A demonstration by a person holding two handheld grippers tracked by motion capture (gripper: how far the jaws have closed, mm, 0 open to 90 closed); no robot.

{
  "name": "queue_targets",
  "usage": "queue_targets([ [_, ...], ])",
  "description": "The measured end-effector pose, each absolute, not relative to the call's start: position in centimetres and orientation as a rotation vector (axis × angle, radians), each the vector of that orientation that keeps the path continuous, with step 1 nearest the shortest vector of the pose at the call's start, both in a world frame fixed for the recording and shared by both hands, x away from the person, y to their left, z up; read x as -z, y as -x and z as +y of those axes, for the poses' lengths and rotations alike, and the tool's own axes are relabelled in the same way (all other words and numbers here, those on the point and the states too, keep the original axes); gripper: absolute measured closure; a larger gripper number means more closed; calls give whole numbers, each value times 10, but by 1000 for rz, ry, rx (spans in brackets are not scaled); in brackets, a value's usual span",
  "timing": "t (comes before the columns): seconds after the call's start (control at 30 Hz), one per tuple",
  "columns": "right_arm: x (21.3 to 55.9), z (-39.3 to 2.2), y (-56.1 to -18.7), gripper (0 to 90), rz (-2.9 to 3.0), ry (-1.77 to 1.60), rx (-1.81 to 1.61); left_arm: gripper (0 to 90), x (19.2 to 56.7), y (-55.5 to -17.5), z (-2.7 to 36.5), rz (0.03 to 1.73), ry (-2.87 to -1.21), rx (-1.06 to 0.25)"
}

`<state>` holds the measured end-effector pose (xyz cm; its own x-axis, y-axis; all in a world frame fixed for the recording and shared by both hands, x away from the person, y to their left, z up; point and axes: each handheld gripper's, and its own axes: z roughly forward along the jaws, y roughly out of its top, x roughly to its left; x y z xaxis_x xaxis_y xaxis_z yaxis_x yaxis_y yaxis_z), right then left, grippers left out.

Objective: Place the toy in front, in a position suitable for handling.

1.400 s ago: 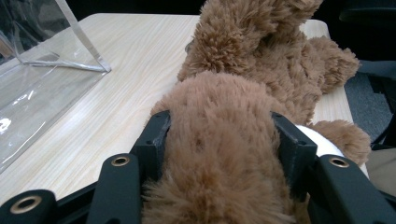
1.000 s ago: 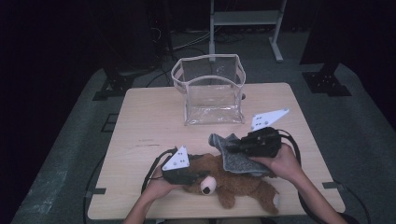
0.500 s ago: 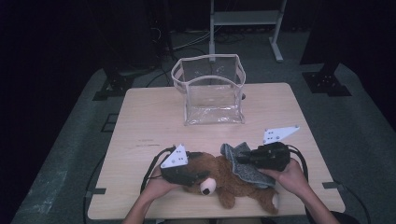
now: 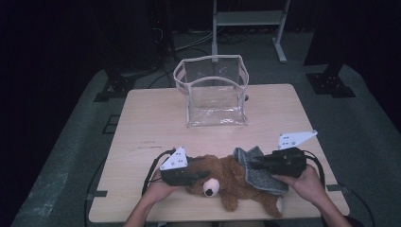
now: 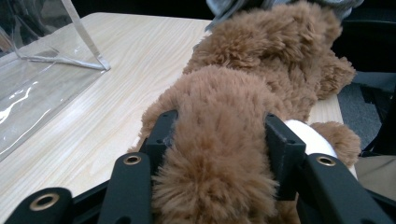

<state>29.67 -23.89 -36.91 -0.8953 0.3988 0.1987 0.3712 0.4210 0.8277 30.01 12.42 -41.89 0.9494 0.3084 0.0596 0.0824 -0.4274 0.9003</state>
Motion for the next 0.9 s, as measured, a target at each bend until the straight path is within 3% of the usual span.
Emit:
queue_targets([
  [0.17, 312, -247, -288, 796, 2599, -615, -1475, 537, 419, -302, 123, 273, -2003, -264],
  [0.33, 285, -222, -294, 795, 2632, -521, -1457, 538, 419, -301, 122, 267, -2003, -265],
  [0.47, 296, -187, -308, 794, 2697, -480, -1441, 537, 418, -300, 121, 261, -2006, -274],
  [0.67, 338, -140, -321, 794, 2779, -474, -1421, 535, 417, -299, 119, 250, -2015, -288],
  [0.9, 358, -137, -318, 794, 2776, -468, -1311, 533, 418, -299, 119, 253, -2012, -288],
])
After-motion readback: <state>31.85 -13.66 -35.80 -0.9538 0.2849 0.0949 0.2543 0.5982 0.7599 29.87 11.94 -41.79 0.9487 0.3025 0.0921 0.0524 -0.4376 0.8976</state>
